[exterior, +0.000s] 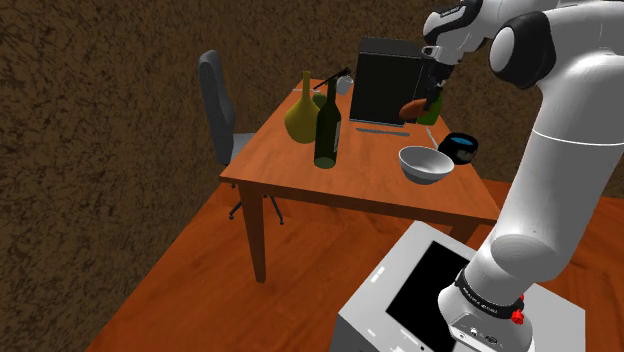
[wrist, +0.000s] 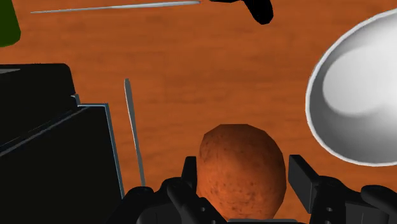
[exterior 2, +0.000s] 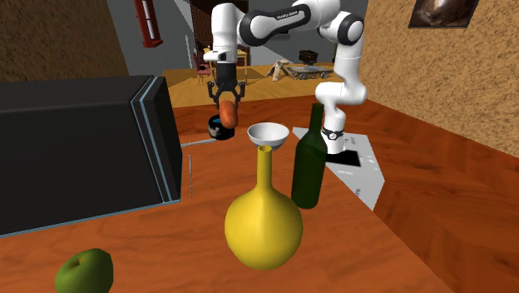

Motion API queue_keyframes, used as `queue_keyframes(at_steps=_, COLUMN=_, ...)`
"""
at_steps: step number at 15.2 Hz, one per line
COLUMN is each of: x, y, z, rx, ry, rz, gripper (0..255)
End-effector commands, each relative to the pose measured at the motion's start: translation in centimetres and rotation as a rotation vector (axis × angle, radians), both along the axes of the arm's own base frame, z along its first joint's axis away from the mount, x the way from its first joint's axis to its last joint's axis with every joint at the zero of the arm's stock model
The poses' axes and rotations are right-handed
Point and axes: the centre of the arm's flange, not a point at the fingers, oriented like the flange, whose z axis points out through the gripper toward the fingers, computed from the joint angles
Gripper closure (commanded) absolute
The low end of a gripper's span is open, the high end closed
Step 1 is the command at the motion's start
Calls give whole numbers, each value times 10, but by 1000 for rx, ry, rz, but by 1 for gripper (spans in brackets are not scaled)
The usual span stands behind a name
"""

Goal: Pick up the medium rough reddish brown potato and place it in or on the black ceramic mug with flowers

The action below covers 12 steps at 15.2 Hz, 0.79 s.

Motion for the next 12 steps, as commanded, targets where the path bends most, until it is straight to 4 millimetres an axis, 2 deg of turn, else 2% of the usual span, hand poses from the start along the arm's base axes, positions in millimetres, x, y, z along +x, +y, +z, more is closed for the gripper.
queue_keyframes(at_steps=1, x=-21, y=-16, z=3, rx=0, ry=0, rz=1, gripper=255)
queue_keyframes(at_steps=12, x=-142, y=-95, z=12, rx=0, ry=0, rz=1, gripper=255)
